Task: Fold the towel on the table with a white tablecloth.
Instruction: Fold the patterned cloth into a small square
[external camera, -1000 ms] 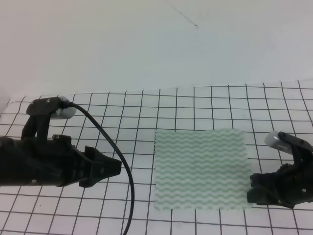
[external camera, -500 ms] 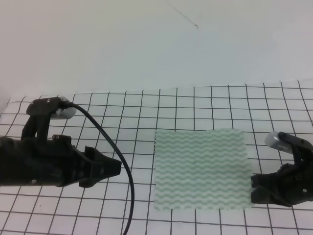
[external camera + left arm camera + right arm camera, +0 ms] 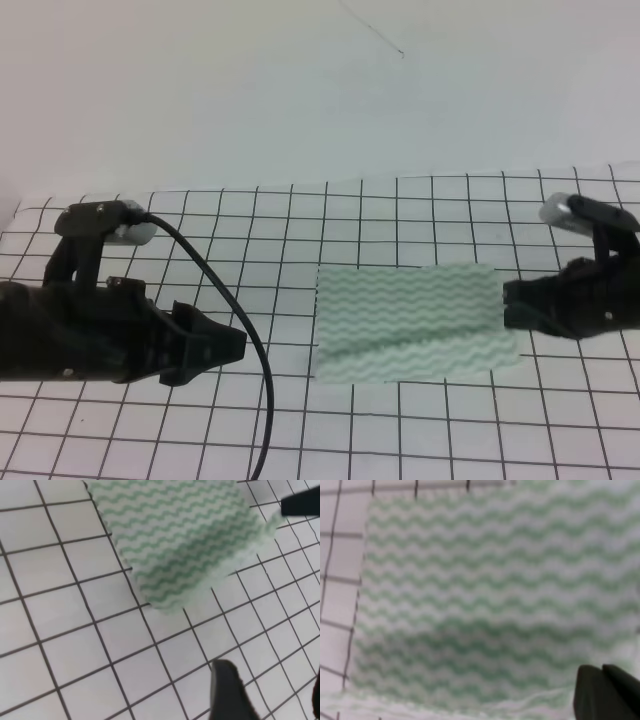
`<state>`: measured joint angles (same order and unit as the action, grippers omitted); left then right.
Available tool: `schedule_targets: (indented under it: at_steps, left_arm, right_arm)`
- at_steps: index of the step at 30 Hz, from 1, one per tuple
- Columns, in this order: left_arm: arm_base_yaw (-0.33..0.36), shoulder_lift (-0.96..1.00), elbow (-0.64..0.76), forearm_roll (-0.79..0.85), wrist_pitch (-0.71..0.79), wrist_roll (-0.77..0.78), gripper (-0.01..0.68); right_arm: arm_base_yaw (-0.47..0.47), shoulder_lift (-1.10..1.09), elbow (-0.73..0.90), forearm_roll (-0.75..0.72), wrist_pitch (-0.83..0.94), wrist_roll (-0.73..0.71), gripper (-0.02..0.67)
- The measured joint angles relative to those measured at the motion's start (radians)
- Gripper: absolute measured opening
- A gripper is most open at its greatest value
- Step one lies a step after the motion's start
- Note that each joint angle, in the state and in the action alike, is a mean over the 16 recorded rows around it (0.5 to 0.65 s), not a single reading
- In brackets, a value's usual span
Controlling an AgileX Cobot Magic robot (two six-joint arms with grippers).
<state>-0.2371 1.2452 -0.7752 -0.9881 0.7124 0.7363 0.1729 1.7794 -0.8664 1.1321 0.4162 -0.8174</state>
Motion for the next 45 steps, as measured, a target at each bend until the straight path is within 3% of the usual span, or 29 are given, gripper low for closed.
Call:
schedule_targets:
  at_steps: [17,33,37,45]
  left_arm:
    - [0.000,0.000,0.000,0.003,0.039,0.007,0.336]
    - [0.000,-0.001,0.000,0.004,0.044,0.011,0.336]
    - [0.000,-0.001,0.000,0.004,0.044,0.011,0.336]
    - [0.000,-0.002,0.000,0.006,0.042,0.010,0.336]
  right_arm:
    - [-0.002,0.201,-0.283,0.001,-0.028,-0.001,-0.002]
    - [-0.061,0.243,-0.324,0.001,-0.008,-0.020,0.004]
    - [-0.070,0.258,-0.325,0.009,0.007,-0.049,0.044]
    - [-0.072,0.265,-0.352,0.044,0.025,-0.155,0.191]
